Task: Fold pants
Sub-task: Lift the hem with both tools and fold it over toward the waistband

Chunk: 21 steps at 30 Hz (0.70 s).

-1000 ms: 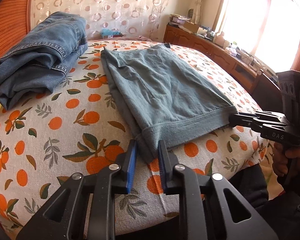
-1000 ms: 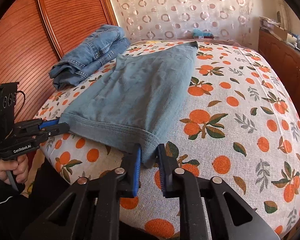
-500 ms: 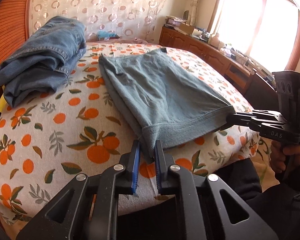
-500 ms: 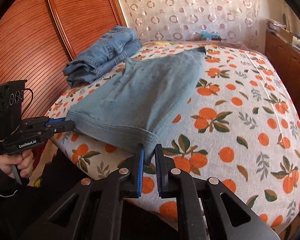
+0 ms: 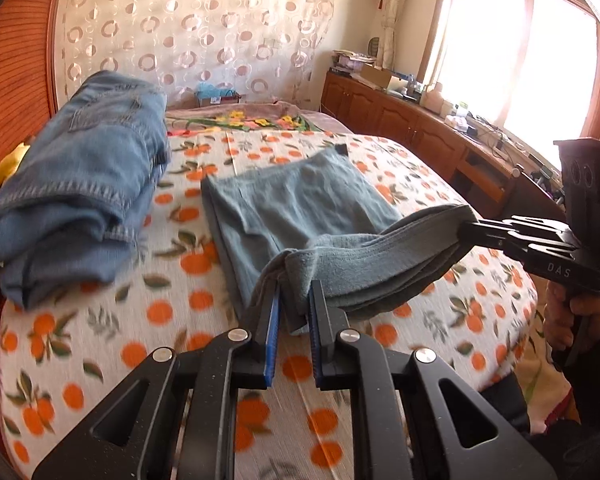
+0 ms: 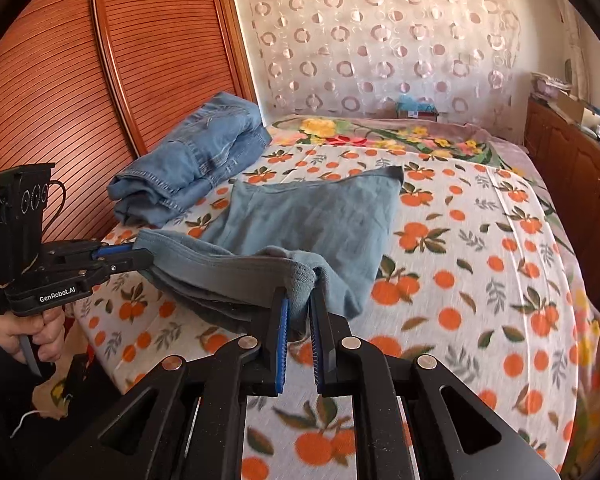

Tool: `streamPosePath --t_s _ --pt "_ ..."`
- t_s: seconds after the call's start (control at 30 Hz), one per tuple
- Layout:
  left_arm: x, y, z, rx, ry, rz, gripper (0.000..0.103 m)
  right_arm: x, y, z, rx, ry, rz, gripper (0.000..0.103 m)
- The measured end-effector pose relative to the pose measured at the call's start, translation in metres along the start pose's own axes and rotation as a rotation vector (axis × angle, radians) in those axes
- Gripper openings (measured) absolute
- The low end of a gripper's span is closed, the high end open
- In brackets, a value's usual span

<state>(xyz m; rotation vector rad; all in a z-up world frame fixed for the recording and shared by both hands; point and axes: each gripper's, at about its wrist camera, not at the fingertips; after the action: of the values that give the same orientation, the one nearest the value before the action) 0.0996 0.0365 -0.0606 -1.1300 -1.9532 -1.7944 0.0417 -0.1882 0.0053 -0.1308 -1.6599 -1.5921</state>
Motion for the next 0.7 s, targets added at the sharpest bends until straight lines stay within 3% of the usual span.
streamPosePath --t_s 0.3,0.7 --pt "-0.025 0.02 0.012 0.0 0.004 0.016 0.015 -0.039 0.014 -0.017 -0.019 0.009 0.028 0.01" --pt "-0.054 0.063 0.031 -0.003 0.019 0.015 0.015 -0.076 0.059 -0.047 -0.02 0.032 0.01 0.01"
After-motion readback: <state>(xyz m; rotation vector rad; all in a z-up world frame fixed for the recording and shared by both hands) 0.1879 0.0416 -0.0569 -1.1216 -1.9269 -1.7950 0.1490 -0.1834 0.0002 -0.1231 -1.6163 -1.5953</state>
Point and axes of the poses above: each gripper's, at about its wrist camera, not at the fingertips, and x roughly against the way its jaws point, z to its left, y to its top, and after that the axes turned 2 degrees about x, right-handed
